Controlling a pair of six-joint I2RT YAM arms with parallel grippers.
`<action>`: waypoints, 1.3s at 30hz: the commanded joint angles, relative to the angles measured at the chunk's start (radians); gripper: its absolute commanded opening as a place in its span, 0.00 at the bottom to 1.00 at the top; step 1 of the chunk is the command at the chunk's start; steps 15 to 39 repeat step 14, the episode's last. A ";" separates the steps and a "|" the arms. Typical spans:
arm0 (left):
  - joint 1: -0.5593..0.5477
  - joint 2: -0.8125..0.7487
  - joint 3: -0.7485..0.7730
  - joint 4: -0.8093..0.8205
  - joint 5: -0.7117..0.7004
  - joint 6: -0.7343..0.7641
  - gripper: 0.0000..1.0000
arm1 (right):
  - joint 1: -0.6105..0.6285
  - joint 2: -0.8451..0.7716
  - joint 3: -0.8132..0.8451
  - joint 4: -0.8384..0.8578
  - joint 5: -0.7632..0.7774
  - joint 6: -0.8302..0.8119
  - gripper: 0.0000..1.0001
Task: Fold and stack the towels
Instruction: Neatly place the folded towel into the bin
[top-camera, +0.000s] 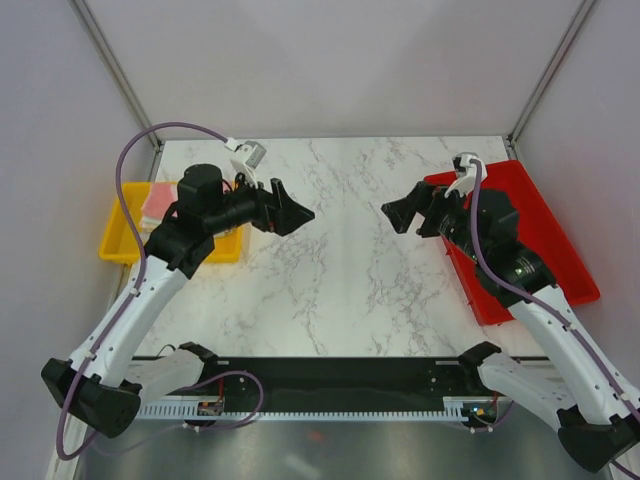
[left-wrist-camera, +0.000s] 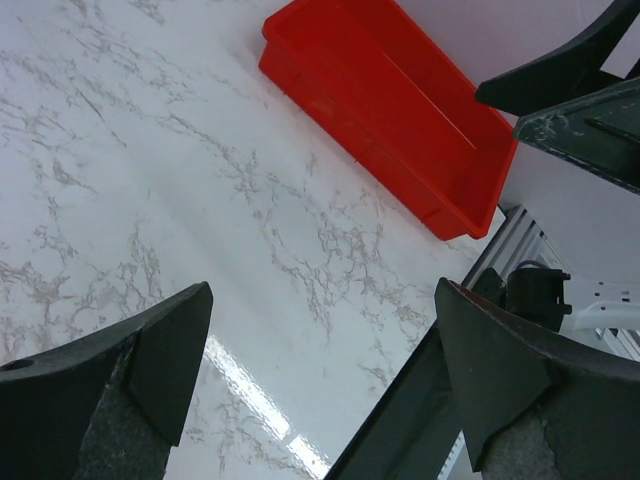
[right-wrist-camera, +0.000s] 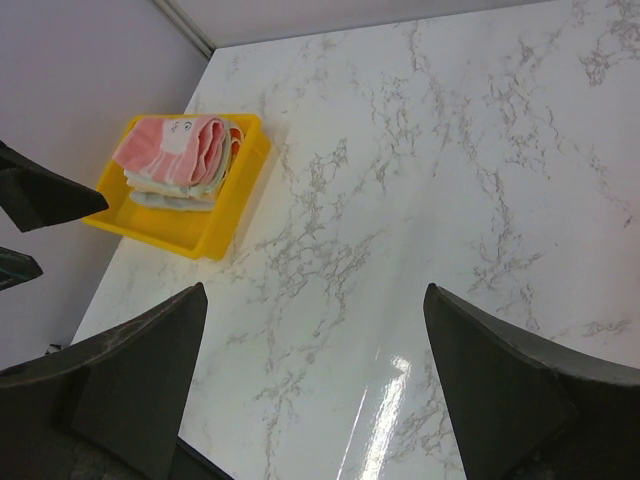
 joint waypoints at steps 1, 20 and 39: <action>0.001 -0.002 -0.025 0.073 0.034 -0.044 1.00 | 0.000 -0.038 0.015 -0.005 0.041 -0.024 0.98; 0.001 0.005 -0.008 0.123 0.073 -0.068 1.00 | 0.000 -0.052 -0.001 -0.013 0.110 -0.047 0.98; 0.001 0.005 -0.008 0.123 0.073 -0.068 1.00 | 0.000 -0.052 -0.001 -0.013 0.110 -0.047 0.98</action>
